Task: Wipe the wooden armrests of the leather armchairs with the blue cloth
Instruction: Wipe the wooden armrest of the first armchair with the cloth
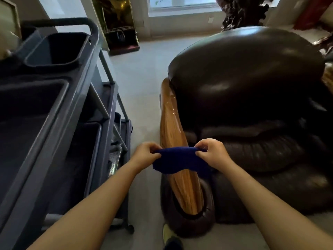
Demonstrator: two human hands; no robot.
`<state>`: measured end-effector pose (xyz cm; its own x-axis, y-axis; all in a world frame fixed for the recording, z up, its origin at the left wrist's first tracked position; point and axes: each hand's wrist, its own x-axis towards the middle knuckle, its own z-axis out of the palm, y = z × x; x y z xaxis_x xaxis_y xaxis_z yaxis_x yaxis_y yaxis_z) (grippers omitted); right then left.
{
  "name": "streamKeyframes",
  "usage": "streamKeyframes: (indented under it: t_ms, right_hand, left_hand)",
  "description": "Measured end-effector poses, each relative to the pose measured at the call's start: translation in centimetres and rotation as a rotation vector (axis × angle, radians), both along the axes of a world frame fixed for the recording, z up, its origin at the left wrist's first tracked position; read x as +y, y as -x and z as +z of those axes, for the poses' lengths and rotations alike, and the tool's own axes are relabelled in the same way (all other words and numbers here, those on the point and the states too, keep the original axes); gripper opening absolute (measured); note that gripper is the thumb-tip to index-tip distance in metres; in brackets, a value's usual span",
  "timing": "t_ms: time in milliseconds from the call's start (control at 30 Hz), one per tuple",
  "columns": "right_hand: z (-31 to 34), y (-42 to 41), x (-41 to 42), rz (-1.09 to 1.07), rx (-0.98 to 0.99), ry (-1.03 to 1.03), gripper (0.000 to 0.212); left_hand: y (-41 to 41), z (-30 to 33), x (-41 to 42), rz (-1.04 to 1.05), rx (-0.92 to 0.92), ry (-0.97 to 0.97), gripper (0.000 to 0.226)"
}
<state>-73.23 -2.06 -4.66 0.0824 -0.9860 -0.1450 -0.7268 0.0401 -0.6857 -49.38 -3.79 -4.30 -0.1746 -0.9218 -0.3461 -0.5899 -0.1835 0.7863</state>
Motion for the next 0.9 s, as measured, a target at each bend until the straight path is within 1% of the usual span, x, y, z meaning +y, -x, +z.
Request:
streamKeyframes:
  t_ms: [167,267,367,467,533,567,600,667,733,800,867,900]
  right_hand:
    - [-6.0,1.5,-6.9,-0.009,-0.017,-0.049,0.025]
    - [-9.2,2.4,-9.8,-0.019,-0.032,-0.084,0.025]
    - [-12.6,3.1,-12.2,0.007,-0.047,-0.147,0.025]
    - [-15.7,3.0,-13.7,0.037,-0.020,-0.151,0.017]
    - [-17.1,2.8,-14.6,0.029,-0.016,-0.126,0.015]
    - [-17.6,2.6,-14.9,0.020,-0.018,-0.102,0.018]
    - [-18.1,2.5,-15.1,-0.001,-0.010,-0.043,0.023]
    - [-18.9,2.4,-14.9,-0.071,0.070,0.143,0.042]
    - [-19.6,1.9,-13.9,-0.129,0.158,0.260,0.058]
    - [-20.3,0.8,-12.6,-0.105,0.194,0.265,0.062]
    - [-21.8,-0.5,-11.8,-0.066,0.214,0.196,0.062]
    - [-22.6,-1.3,-11.6,-0.068,0.209,0.147,0.061]
  left_hand:
    - [2.3,-5.2,-6.3,0.062,-0.017,-0.086,0.018]
    - [3.5,-7.7,-9.0,0.056,-0.037,-0.114,0.019]
    - [4.4,-10.5,-11.1,0.053,-0.103,-0.132,0.020]
    - [4.8,-13.1,-12.4,0.091,-0.153,-0.141,0.019]
    - [5.1,-14.6,-13.1,0.125,-0.195,-0.133,0.021]
    - [5.2,-15.4,-13.3,0.142,-0.240,-0.087,0.024]
    - [5.4,-16.1,-13.2,0.163,-0.302,0.005,0.031]
    - [6.3,-17.2,-12.5,0.215,-0.418,0.261,0.050]
    - [7.6,-17.8,-11.4,0.226,-0.498,0.440,0.058]
    - [9.0,-18.9,-10.4,0.141,-0.559,0.468,0.058]
    - [10.1,-20.8,-9.8,0.040,-0.619,0.422,0.058]
    - [10.5,-21.7,-9.7,0.025,-0.639,0.400,0.058]
